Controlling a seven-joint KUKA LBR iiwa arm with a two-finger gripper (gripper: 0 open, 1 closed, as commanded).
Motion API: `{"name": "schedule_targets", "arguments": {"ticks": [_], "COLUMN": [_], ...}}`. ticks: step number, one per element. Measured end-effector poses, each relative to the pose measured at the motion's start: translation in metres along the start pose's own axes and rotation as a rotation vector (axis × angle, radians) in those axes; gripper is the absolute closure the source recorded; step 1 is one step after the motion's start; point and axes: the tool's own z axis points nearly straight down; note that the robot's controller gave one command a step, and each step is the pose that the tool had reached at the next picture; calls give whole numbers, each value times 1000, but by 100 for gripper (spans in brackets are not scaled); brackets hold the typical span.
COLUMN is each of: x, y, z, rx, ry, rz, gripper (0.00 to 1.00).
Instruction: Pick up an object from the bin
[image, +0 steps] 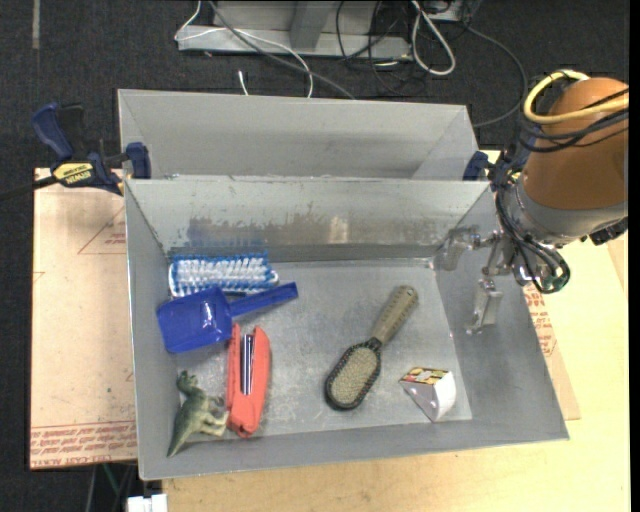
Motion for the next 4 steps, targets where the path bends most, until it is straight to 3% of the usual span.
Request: {"name": "schedule_targets", "arguments": {"ticks": [1,2,3,4], "x": [-2,-29,-43,-45], "y": [1,32,65,70], "z": [-5,80,61,97], "rx": [1,2,6,1], "ry": [-8,-10,-17,-8], "rz": [-5,-297,-606,-674], "gripper": [0,0,0,0]}}
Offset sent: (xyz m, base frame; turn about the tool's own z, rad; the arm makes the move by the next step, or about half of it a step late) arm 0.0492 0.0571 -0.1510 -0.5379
